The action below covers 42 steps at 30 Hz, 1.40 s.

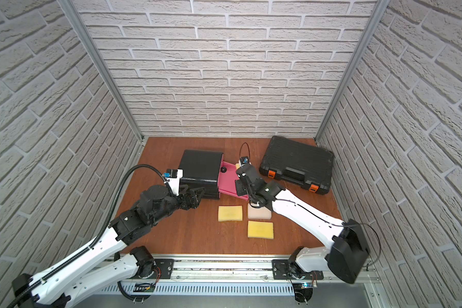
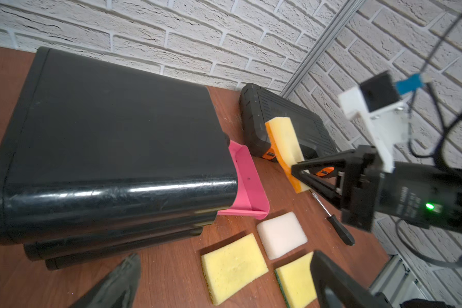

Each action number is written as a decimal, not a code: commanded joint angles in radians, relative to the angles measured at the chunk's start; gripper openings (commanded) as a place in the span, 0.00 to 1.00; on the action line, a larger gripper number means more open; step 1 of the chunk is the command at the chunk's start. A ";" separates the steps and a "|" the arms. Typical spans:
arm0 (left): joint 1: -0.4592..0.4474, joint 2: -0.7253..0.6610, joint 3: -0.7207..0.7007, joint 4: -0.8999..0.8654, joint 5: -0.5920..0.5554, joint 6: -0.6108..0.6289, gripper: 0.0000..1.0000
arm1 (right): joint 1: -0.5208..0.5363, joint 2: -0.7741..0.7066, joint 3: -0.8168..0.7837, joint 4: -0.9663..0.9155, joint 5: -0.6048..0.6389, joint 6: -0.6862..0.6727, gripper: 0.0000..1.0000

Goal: Take the sponge out of the drawer
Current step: Pick up the sponge from the drawer.

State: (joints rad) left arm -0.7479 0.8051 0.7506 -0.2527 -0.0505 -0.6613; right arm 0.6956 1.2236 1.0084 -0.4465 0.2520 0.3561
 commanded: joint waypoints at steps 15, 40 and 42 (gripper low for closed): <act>0.190 0.248 0.165 0.035 0.789 -0.182 0.98 | 0.096 -0.214 -0.109 -0.039 -0.438 -0.398 0.03; 0.202 0.350 0.139 -0.013 0.936 -0.228 0.62 | 0.211 -0.162 -0.064 -0.046 -0.433 -0.508 0.04; 0.202 0.358 0.137 -0.005 0.940 -0.233 0.54 | 0.212 -0.162 -0.062 -0.046 -0.431 -0.509 0.04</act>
State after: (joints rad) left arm -0.5545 1.1522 0.8967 -0.3119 0.8520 -0.8780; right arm 0.8982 1.0740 0.9199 -0.5133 -0.1665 -0.1387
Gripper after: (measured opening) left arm 0.568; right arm 0.047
